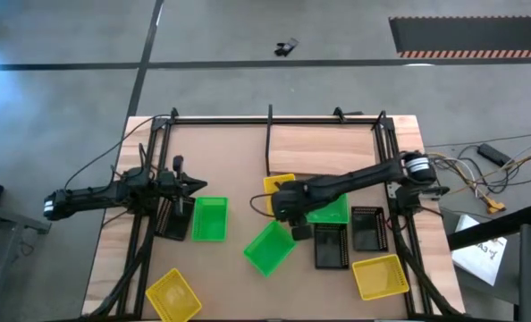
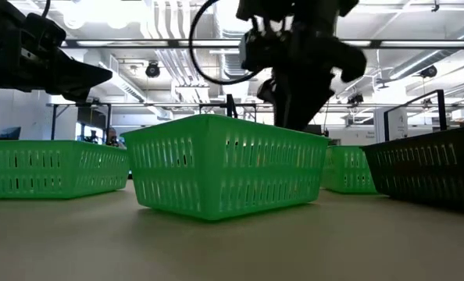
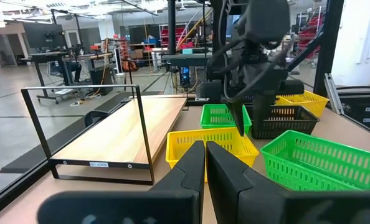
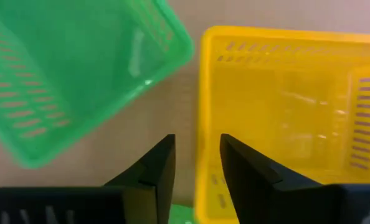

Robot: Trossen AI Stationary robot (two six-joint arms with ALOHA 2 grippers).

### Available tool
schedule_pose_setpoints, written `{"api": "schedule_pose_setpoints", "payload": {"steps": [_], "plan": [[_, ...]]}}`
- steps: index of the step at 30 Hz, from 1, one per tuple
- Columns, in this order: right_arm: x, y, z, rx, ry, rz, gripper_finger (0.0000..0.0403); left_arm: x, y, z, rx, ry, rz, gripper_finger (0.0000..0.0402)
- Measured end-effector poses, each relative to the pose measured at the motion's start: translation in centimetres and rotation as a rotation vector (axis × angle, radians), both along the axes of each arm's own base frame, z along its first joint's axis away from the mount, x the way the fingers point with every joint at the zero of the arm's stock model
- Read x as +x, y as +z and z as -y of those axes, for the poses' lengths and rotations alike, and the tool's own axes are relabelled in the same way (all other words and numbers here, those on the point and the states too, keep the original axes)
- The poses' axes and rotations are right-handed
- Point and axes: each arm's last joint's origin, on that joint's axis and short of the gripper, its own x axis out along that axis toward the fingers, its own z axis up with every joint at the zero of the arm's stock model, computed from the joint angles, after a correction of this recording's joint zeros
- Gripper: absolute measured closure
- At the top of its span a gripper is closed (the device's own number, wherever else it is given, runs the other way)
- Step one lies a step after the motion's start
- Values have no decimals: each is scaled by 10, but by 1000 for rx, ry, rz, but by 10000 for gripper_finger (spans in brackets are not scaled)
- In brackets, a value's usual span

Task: Stack baskets on shelf by color
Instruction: Put the top yellow bin on the shelf

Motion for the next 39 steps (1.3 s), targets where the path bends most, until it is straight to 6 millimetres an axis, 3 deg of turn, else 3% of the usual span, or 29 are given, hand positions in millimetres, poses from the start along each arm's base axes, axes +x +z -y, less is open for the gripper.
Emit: {"api": "schedule_pose_setpoints", "payload": {"steps": [5, 11, 17, 24, 28, 32, 39], "plan": [[7, -16, 1, -62, 2, -73, 317, 0, 0, 0, -1, 0, 0, 402], [7, -20, 1, -66, 9, -94, 379, 0, 0, 0, -2, 0, 0, 402], [-6, 18, -4, -39, -12, -24, 394, 0, 0, 0, -2, 0, 0, 402], [-40, 77, -1, 94, -80, 51, 394, 0, 0, 0, -1, 1, 0, 402], [-55, 96, 15, -10, -188, 91, 394, 0, 0, 0, -1, 1, 1, 402], [-57, 99, 44, -126, -283, 106, 394, 0, 0, 0, -1, 1, 0, 402], [-37, 60, 103, -181, -310, -9, 394, 0, 0, 0, -4, 1, 0, 402]]}}
